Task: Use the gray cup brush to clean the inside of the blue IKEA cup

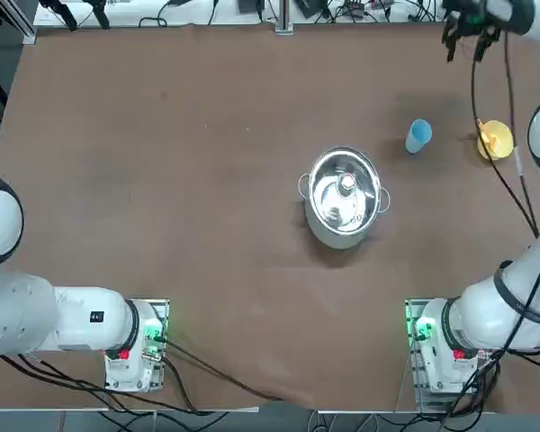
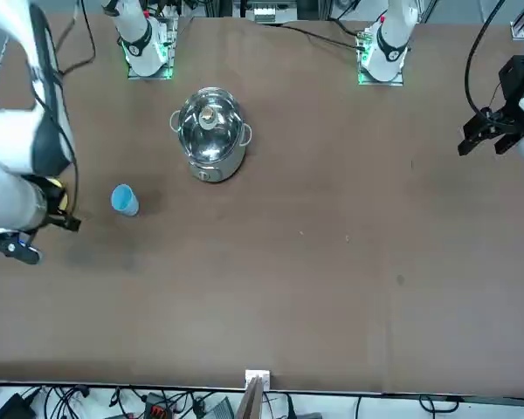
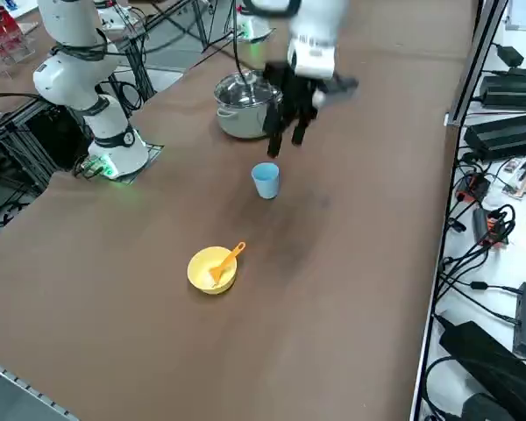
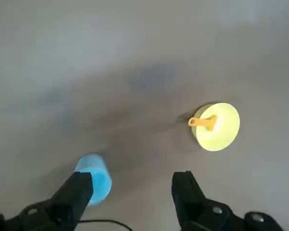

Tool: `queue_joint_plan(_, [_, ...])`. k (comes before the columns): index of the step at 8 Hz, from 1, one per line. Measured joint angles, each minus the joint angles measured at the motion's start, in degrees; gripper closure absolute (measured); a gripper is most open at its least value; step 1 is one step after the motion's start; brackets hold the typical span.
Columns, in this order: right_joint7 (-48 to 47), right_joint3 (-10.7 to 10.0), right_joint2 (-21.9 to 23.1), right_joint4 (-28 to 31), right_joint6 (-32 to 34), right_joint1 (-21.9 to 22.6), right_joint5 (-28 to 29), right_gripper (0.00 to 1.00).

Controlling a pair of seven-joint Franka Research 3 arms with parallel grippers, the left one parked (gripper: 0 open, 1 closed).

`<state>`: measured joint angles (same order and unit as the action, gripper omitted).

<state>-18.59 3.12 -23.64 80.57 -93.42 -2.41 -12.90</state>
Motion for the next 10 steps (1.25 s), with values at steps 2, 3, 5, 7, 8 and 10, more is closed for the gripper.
queue_joint_plan(2, [11.0, -0.5, 3.1, -4.2, 4.1, -2.5, 8.2, 0.0])
queue_joint_plan(3, [15.3, -0.5, 5.1, -4.7, 4.5, -4.6, 12.5, 0.0])
queue_joint_plan(5, [17.3, -0.3, 8.9, -5.0, 4.6, -5.8, 15.1, 0.0])
queue_joint_plan(7, [17.3, -0.8, 13.0, -2.6, 5.3, -3.5, 15.1, 0.0])
queue_joint_plan(8, [17.3, -3.5, 15.5, 0.1, 5.3, -0.4, 15.1, 0.0])
queue_joint_plan(10, [17.3, -10.1, 21.1, 7.0, 4.1, 6.5, 15.1, 0.0])
